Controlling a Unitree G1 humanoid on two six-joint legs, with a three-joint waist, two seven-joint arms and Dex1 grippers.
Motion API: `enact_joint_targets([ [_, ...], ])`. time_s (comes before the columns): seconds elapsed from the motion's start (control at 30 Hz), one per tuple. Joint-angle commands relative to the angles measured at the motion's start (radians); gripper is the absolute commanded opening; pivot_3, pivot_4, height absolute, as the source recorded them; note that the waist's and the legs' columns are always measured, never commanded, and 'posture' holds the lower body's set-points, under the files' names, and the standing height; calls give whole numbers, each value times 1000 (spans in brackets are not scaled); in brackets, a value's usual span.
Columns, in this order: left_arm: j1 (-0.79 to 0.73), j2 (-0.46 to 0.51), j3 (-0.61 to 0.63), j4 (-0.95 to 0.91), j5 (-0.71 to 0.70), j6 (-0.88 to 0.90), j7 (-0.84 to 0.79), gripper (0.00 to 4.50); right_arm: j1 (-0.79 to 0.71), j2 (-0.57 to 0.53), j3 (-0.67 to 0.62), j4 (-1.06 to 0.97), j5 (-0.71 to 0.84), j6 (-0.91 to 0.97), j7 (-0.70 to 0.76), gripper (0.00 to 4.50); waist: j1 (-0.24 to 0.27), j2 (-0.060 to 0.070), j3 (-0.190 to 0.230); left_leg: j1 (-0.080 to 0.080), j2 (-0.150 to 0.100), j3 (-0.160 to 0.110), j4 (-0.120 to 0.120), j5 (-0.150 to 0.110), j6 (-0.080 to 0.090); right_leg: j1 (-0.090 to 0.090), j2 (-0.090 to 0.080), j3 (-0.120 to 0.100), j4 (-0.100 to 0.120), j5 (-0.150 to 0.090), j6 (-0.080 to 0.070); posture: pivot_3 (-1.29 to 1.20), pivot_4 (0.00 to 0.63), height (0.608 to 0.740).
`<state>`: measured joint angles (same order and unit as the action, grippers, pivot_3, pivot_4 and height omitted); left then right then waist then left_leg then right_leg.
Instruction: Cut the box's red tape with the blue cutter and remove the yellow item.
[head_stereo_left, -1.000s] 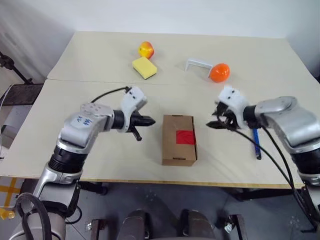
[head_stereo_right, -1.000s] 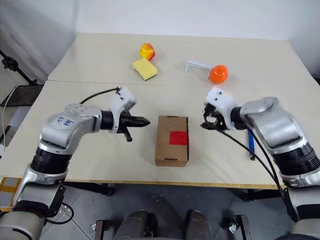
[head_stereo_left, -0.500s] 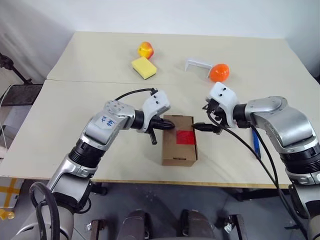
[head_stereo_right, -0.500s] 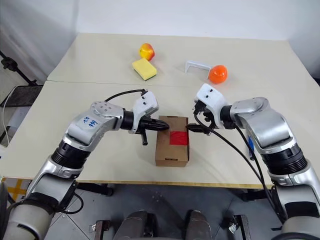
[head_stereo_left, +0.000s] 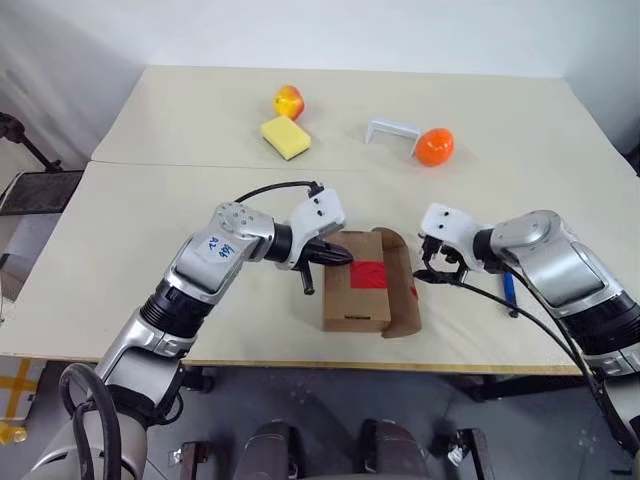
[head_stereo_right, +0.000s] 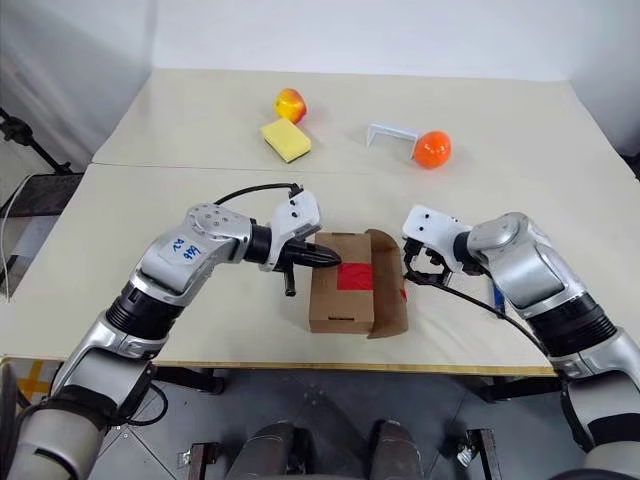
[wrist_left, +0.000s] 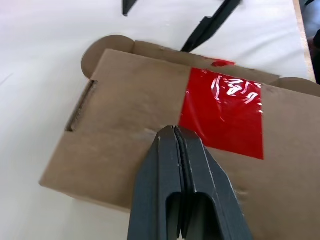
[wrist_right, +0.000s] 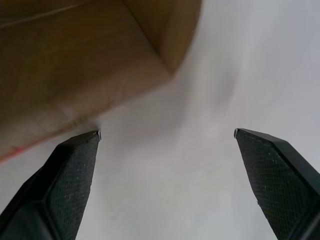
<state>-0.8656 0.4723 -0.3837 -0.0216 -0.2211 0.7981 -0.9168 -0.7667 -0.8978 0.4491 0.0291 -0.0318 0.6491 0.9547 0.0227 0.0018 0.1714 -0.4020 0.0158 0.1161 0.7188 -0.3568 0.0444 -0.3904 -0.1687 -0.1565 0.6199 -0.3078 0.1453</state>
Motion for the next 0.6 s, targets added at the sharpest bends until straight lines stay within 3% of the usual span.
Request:
enact_joint_targets([
  [0.03, 21, 6, -18, -15, 19, 23, 4, 0, 44, -33, -11, 67, -62, -2, -3, 4475, 4, -2, -1, 0, 0, 0, 1, 0, 0, 1, 0, 0, 0, 0, 0, 0, 150, 740],
  [0.2, 30, 10, -10, -27, 19, 34, 13, 0, 65, 12, -249, 5, 121, 210, 2, 4475, 6, -1, -1, 0, -1, -10, 3, 0, 0, 6, 0, 0, -2, 0, 0, 0, 150, 740],
  [0.33, 30, 8, -9, -25, 19, 32, 14, 0, 11, 76, -437, 43, 280, 560, -11, 4475, 1, -1, -1, 0, -1, -10, 2, 0, 0, 6, 0, -1, -2, 0, 0, 0, 150, 740],
  [0.47, 26, 0, -11, -13, 22, 22, 14, 0, -31, 162, -519, 74, 392, 753, -22, 4475, 0, -1, -1, 0, -1, -10, 1, 0, 0, 5, 1, -1, -1, 0, 0, 0, 150, 740],
  [0.6, 15, -12, -19, 11, 29, 2, 9, 0, -57, 222, -510, 157, 436, 793, -39, 4475, 1, -1, -1, 0, -1, -10, 1, 0, 0, 5, 1, -1, -1, 0, 0, 0, 150, 740],
])
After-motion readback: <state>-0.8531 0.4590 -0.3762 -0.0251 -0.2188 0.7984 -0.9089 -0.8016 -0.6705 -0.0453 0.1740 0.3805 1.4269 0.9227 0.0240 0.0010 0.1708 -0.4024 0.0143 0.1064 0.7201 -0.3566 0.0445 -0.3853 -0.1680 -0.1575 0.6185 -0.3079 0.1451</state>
